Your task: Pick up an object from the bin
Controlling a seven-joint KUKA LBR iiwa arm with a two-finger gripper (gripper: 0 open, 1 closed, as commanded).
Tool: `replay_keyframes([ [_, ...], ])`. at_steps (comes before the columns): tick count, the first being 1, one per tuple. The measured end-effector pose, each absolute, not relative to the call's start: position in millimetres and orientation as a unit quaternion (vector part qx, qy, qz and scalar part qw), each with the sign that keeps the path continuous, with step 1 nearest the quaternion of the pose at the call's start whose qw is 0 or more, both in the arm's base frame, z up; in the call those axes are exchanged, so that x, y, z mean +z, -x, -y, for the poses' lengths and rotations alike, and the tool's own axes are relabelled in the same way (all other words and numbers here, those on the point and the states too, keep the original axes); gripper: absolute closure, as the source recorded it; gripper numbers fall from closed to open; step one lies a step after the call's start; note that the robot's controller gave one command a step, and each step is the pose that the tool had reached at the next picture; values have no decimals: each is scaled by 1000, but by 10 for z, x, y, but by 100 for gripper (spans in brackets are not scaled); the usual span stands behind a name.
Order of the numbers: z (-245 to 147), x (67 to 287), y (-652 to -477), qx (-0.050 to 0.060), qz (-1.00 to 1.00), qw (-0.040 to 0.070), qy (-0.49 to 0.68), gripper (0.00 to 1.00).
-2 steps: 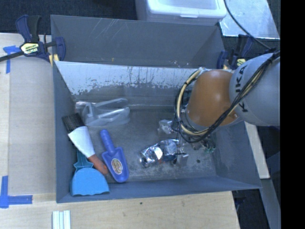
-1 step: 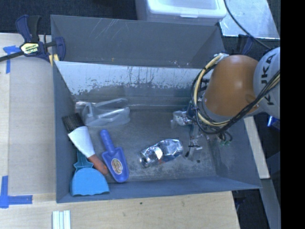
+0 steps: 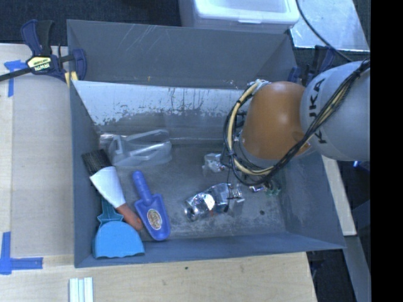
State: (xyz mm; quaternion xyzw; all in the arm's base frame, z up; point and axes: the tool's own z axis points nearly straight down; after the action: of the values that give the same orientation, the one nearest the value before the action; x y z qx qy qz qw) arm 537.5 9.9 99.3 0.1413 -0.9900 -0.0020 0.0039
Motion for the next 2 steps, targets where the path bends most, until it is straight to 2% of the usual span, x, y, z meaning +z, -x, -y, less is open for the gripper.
replay_keyframes([
  [1,-75,695,-5506,2,977,-2,-214,0],
  [2,-333,713,-5367,-2,967,2,-253,100],
])
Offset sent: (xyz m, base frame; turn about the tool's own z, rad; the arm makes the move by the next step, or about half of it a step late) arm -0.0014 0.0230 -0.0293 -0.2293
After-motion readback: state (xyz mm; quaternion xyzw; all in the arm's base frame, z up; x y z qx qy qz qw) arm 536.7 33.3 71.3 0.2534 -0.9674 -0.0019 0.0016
